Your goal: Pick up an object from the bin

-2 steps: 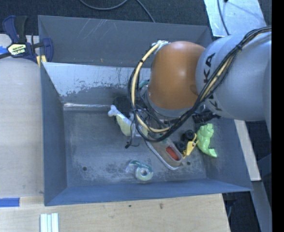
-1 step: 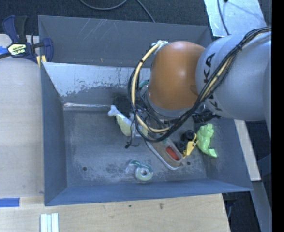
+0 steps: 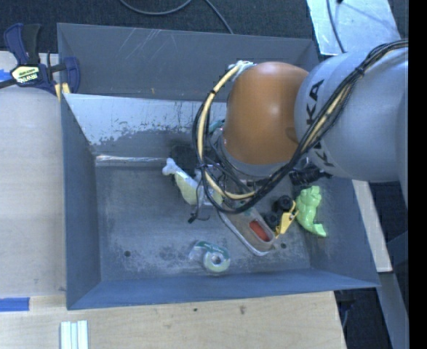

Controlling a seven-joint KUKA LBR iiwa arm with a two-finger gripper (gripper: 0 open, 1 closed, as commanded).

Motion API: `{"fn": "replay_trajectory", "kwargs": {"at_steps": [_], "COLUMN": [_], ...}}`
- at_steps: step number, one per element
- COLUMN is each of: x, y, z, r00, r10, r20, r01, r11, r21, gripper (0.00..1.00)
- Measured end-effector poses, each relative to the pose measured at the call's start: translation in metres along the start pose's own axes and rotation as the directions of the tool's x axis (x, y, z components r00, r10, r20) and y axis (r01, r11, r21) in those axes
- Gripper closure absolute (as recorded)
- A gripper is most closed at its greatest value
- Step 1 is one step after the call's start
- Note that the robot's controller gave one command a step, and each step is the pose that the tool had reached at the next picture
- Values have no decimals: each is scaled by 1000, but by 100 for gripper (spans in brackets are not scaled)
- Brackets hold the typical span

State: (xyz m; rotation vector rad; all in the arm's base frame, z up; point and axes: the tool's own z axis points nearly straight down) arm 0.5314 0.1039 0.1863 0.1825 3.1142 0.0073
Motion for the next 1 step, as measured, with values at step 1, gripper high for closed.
{"fn": "replay_trajectory", "kwargs": {"at_steps": [1], "x": [1], "y": [34], "z": [-36], "r00": [1000], "r10": [7], "r20": [11], "r01": [-7], "r11": [1000], "r21": [-3], "gripper": [100]}}
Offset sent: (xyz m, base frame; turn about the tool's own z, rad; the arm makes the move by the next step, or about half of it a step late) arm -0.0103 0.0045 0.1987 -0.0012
